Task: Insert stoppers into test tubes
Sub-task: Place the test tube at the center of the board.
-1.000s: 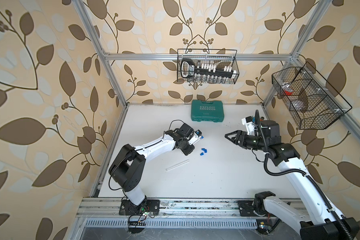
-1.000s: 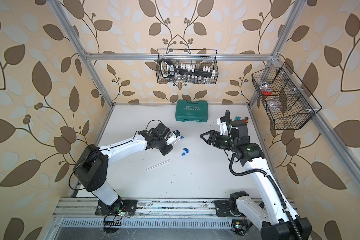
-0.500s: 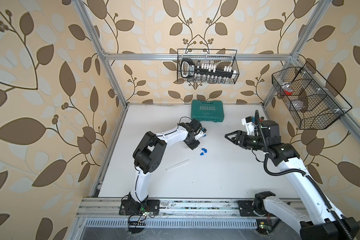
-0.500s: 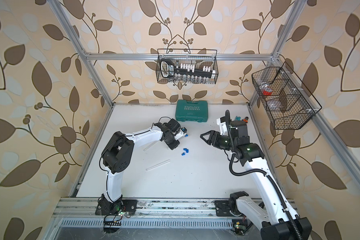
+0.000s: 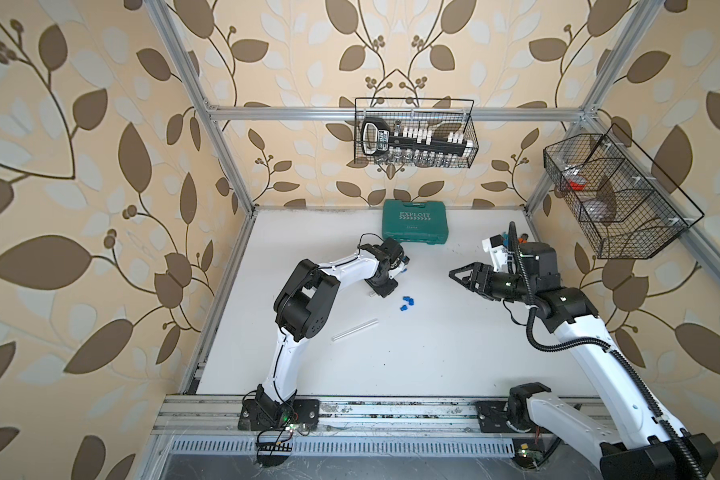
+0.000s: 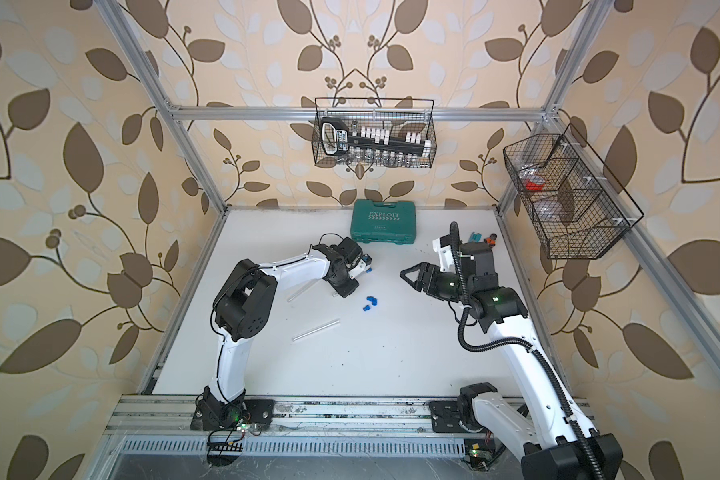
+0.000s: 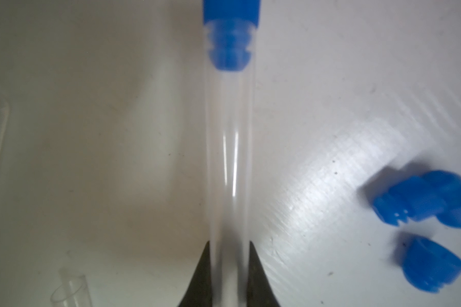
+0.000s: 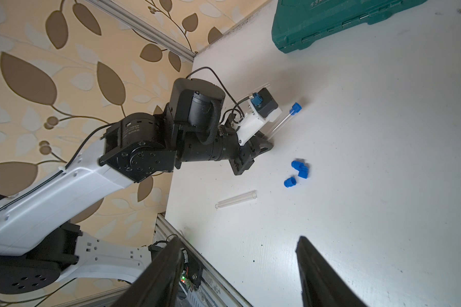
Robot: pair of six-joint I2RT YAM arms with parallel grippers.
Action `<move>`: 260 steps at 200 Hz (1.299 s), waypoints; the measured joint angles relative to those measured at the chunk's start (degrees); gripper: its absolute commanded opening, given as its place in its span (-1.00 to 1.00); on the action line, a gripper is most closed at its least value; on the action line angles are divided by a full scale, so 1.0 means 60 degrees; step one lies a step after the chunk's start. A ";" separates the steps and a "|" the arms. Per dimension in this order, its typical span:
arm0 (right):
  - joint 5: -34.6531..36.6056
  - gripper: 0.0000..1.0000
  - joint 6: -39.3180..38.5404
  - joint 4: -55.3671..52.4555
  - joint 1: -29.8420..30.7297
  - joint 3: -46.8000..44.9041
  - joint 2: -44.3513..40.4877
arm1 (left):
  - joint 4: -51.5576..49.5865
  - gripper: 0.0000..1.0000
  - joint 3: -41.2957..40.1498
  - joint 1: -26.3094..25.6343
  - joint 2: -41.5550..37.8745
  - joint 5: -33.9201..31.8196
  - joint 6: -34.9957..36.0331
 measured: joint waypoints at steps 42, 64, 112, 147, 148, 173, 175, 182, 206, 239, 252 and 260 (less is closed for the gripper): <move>-0.0062 0.32 0.0000 -0.0007 0.0000 0.0000 -0.0007 | 0.0025 -0.57 0.0007 0.0000 0.0022 -0.0044 -0.0153; -0.0058 0.32 -0.0004 -0.0044 0.0000 0.0000 -0.0007 | 0.0036 -0.51 0.0007 0.0000 0.0022 -0.0095 -0.0204; -0.0058 0.31 -0.0004 -0.0226 0.0000 0.0000 -0.0007 | 0.0106 -0.42 0.0007 0.0000 0.0022 -0.0284 -0.0197; -0.0058 0.32 -0.0004 -0.0259 0.0000 0.0000 -0.0007 | 0.0313 -0.29 0.0004 0.0000 0.0007 -0.0270 -0.0146; -0.0058 0.31 -0.0004 -0.0255 0.0000 0.0000 -0.0007 | 0.0321 -0.29 0.0004 0.0000 0.0004 -0.0266 -0.0146; -0.0058 0.31 -0.0004 -0.0259 0.0000 0.0000 -0.0007 | 0.0474 -0.26 -0.0215 0.0000 -0.0331 -0.0219 -0.0095; -0.0058 0.31 -0.0004 -0.0259 0.0000 0.0000 -0.0007 | 0.0492 -0.26 -0.0248 0.0000 -0.0386 -0.0219 -0.0087; -0.0058 0.31 -0.0004 -0.0259 0.0000 0.0000 -0.0007 | 0.0546 -0.26 -0.0372 0.0000 -0.0601 -0.0193 -0.0062; -0.0058 0.31 -0.0007 -0.0262 0.0000 0.0000 -0.0007 | 0.0736 -0.26 -0.0936 0.0000 -0.1683 0.0073 0.0138; -0.0058 0.31 -0.0069 -0.0259 -0.0007 0.0000 -0.0007 | 0.1249 -0.27 -0.2444 0.0000 -0.4036 0.0845 0.0882; -0.0058 0.31 -0.0131 -0.0255 -0.0007 0.0000 0.0000 | 0.1370 -0.27 -0.3177 0.0000 -0.5023 0.1235 0.1384; -0.0058 0.31 -0.0193 -0.0251 -0.0007 0.0000 0.0022 | 0.1341 -0.28 -0.3676 0.0000 -0.5686 0.1464 0.1767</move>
